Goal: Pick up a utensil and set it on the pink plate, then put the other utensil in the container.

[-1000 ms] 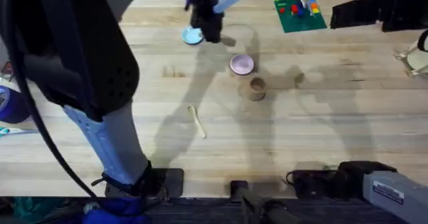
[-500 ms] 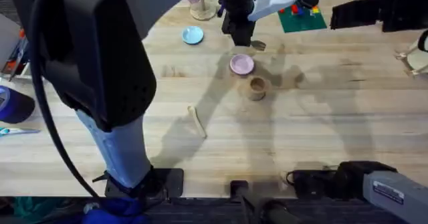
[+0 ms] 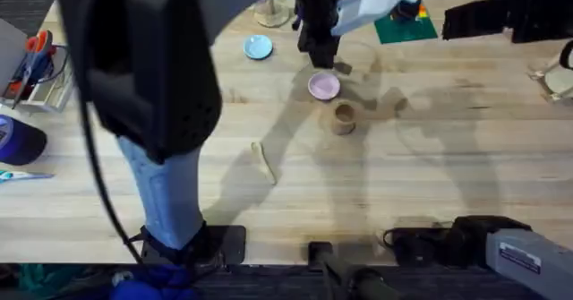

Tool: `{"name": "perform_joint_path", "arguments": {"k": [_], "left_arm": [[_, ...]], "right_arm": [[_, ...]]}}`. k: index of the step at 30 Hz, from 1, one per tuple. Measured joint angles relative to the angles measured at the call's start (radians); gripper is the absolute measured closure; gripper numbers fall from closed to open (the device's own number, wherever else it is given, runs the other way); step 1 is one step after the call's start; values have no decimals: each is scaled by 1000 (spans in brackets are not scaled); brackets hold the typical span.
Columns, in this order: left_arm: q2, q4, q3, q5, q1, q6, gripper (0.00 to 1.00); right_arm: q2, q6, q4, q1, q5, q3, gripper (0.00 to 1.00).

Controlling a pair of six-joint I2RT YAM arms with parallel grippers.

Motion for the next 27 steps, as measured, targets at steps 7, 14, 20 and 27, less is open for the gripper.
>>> {"name": "perform_joint_path", "arguments": {"k": [7,14,20,27], "left_arm": [[93,8,0,1,0,0,959],[113,11,0,6,0,0,959],[142,11,0,8,0,-1,959],[145,12,0,8,0,-1,937]], "right_arm": [[0,0,0,0,0,0,5],[0,0,0,0,0,0,5],[0,0,0,0,0,0,5],[0,0,0,0,0,0,5]]}}
